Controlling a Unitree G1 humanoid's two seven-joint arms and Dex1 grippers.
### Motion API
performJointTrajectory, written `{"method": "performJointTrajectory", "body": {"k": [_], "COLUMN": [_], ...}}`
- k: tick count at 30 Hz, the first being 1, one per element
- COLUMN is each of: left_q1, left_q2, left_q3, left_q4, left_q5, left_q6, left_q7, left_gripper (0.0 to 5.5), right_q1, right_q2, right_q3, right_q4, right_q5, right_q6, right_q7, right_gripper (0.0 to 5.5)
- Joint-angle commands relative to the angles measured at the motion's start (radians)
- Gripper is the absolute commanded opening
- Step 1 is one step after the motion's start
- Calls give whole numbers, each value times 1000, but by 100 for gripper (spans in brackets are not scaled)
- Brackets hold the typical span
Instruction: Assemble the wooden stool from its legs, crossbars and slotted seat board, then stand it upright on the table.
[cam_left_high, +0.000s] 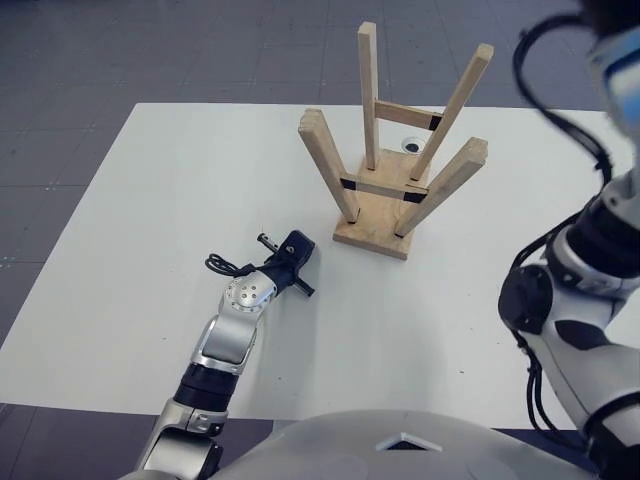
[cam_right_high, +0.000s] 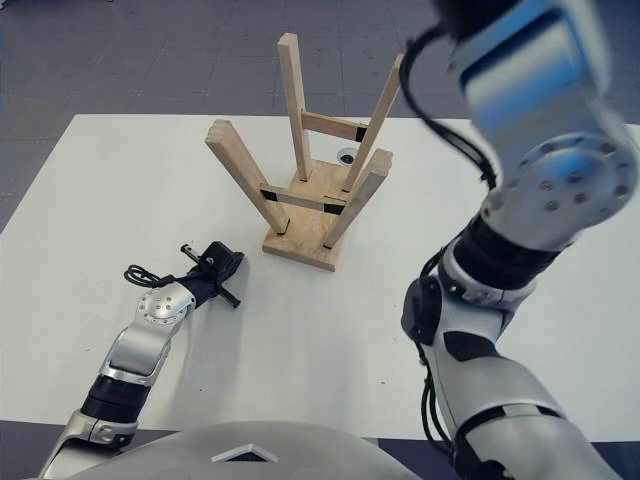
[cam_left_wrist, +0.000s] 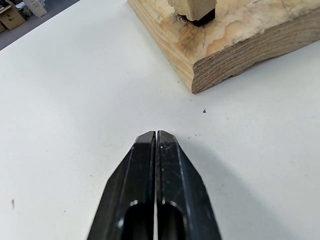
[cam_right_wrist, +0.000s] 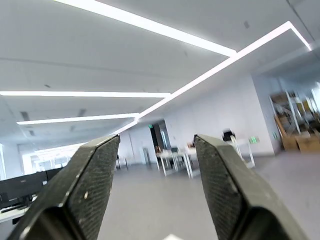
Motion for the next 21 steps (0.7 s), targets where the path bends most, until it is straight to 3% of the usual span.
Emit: {"method": "performJointTrajectory", "body": {"k": [1,3,7,9,15,21], "left_q1": [5,9,15,16,8,-84], "left_q2": [8,10,5,5,14,30], "left_q3": [5,6,4,8,6,67], "left_q4": [8,6,4,1,11,74], "left_q5": [-1,-1,-3,-6,-4,-16], "left_q6": [14,14,18,23,19,-16], "left_q7": [1,2,10,11,2,13], "left_gripper": [10,10,10,10,10,10], "right_q1": [42,217,700,742,428,176], "right_q2": [-54,-59,-129,-122,-84,-114], "right_q3": [10,88,484,517,267,26], "right_q4": [-1,8,169,248,180,30], "right_q5": [-8,-67,-363,-426,-290,-63], "right_q6": [7,26,-51,-98,-121,-85], "right_q7": [0,51,267,314,249,21], "right_gripper": [274,274,274,274,274,274]}}
